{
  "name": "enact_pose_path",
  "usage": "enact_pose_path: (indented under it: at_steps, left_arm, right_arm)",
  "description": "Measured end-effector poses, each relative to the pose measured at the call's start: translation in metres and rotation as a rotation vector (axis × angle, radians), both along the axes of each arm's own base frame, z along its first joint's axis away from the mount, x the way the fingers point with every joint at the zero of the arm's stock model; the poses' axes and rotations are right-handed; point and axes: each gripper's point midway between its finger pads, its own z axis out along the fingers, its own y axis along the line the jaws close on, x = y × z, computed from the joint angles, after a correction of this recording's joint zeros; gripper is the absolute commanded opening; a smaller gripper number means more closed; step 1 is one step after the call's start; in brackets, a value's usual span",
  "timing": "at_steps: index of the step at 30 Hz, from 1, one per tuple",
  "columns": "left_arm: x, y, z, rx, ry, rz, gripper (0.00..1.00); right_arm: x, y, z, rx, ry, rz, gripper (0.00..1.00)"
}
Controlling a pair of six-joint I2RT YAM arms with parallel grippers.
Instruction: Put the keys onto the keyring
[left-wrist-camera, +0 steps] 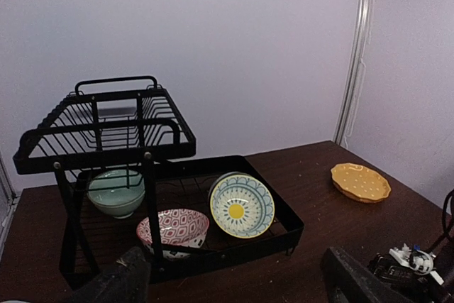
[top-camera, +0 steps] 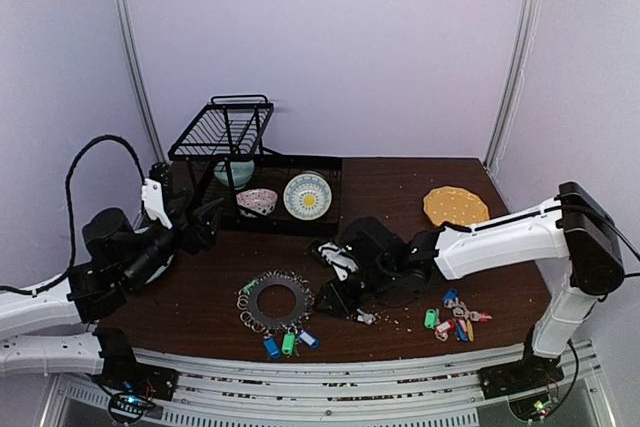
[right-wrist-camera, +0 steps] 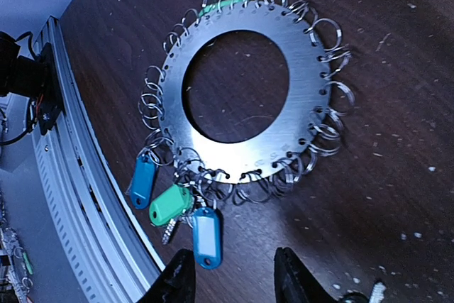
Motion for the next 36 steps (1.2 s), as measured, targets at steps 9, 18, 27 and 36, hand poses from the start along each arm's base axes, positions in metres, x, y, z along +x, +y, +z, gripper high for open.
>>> enact_pose_path:
  at_steps: [9,18,27,36]
  left_arm:
    - [0.005,-0.021,-0.046,0.1,0.104,-0.059,0.89]
    - [0.008,-0.026,-0.058,0.13,0.121,-0.069,0.9]
    - [0.008,-0.027,-0.057,0.129,0.119,-0.07,0.9]
    - [0.006,-0.029,-0.058,0.13,0.121,-0.087,0.91]
  right_arm:
    - [-0.021,0.027,-0.042,-0.019,0.124,-0.014,0.41]
    - [-0.016,0.029,-0.053,-0.017,0.17,-0.076,0.31]
    - [-0.007,0.032,-0.056,-0.001,0.168,-0.108,0.21]
    - [0.001,0.037,-0.059,0.0,0.149,-0.12,0.01]
